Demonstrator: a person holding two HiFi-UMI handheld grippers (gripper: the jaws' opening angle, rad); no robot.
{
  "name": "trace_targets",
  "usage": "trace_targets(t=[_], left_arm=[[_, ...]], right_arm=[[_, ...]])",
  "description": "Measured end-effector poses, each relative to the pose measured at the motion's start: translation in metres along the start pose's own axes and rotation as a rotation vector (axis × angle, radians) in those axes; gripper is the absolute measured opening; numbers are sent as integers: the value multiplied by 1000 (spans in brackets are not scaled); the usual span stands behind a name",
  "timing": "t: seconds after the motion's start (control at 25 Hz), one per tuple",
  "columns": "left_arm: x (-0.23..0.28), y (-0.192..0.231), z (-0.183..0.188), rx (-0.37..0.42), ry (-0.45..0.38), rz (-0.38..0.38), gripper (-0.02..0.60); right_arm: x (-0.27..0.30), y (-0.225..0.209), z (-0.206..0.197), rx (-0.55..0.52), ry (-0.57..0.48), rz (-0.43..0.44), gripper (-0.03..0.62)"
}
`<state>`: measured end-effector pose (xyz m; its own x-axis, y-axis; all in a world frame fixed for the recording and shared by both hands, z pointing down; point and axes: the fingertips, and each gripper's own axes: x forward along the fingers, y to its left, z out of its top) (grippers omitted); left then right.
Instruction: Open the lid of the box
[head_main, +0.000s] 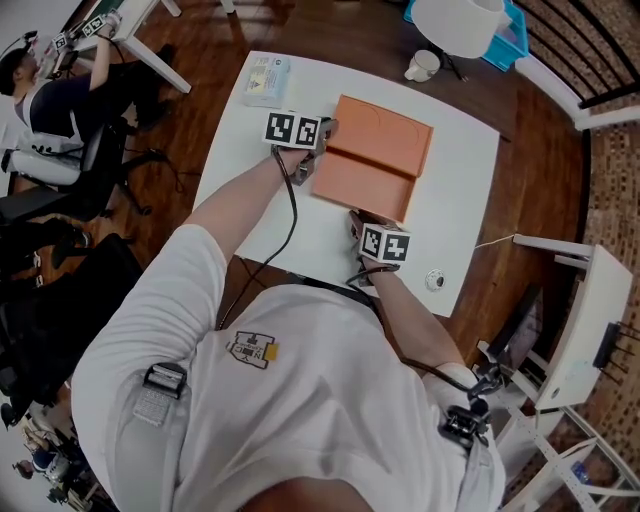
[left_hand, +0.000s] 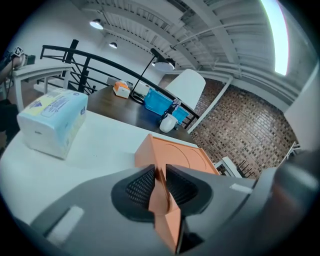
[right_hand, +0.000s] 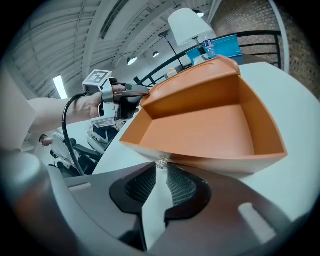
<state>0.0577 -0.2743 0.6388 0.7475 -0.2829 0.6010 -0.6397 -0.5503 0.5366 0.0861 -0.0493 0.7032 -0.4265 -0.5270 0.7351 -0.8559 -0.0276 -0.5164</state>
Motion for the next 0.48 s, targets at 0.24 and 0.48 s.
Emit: trace_targets(t=[0.24,0.48], left_arm=[[-22,-1,5,-22,-106,-48,66],[-106,0,-91,-211,-228,-121,24]], right_arm=[[-11,10,-32,14,11,106,124],[-58,-4,-62,-10,-99,172,62]])
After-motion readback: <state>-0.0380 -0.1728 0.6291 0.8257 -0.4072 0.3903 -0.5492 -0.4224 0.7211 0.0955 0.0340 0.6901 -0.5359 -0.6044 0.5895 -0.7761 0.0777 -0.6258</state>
